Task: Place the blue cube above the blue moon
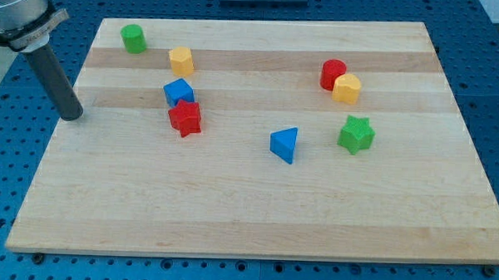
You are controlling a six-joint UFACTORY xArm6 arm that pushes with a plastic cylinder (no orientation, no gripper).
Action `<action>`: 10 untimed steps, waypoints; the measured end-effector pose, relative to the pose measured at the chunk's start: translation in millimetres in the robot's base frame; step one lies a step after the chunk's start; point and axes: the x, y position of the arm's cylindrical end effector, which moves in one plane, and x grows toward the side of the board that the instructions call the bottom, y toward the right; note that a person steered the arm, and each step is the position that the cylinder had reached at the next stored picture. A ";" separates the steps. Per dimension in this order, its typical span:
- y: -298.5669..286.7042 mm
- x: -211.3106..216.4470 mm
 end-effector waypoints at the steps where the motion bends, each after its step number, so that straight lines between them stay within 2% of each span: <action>1: 11.3 -0.1; 3: 71.7 -0.1; 4: 79.2 -0.1; 10: 79.2 -6.9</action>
